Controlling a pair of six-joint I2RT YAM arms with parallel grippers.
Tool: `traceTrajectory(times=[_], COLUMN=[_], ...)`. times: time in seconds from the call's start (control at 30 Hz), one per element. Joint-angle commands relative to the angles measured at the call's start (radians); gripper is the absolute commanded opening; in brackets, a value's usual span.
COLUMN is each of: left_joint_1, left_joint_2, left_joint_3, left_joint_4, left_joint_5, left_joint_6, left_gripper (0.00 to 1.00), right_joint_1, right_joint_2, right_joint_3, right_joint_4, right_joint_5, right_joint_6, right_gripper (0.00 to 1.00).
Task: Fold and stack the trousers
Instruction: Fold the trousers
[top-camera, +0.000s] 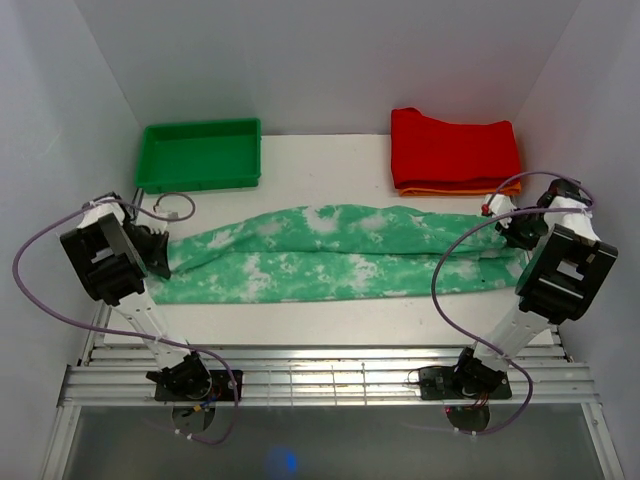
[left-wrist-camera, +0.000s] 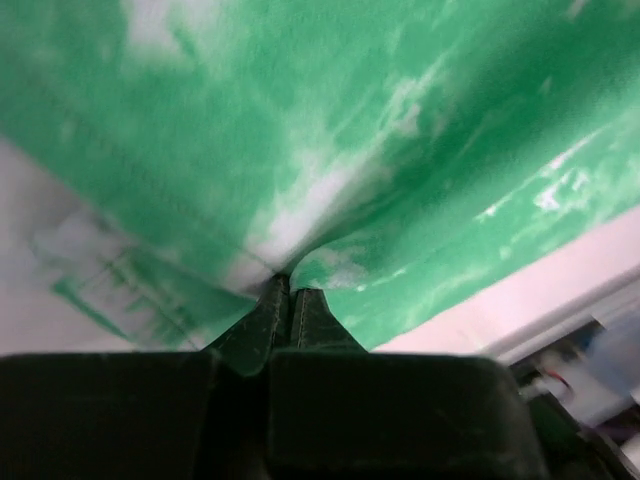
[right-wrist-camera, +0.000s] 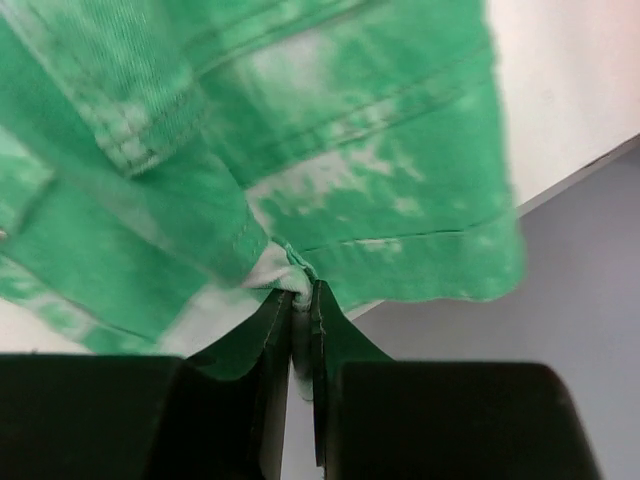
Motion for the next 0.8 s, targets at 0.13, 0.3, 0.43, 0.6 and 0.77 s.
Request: traceTrajectory(times=[0.13, 0.3, 0.43, 0.6, 0.77], left_joint_1=[-0.011, 0.006, 0.009, 0.021, 0.07], left_joint_2=[0.09, 0.034, 0.037, 0.05, 0.001], left_joint_3=[0.412, 0.495, 0.572, 0.675, 0.664], left_joint_4=[0.339, 0.347, 0.396, 0.426, 0.436], left_joint_5=[0.0, 0.044, 0.066, 0.066, 0.115], left_joint_6=[0.046, 0.051, 0.006, -0.001, -0.006], left_gripper=[0.0, 0.0, 0.0, 0.0, 0.0], right_joint_1=[0.014, 0.001, 0.0, -0.032, -0.083], right_joint_2=[0.04, 0.023, 0.017, -0.028, -0.08], right_joint_3=[0.256, 0.296, 0.323, 0.334, 0.293], right_joint_4=[-0.075, -0.072, -0.062, -0.068, -0.082], right_joint_5=[-0.041, -0.079, -0.105, -0.148, -0.2], right_joint_6=[0.107, 0.103, 0.132, 0.112, 0.078], right_gripper=[0.08, 0.08, 0.08, 0.08, 0.08])
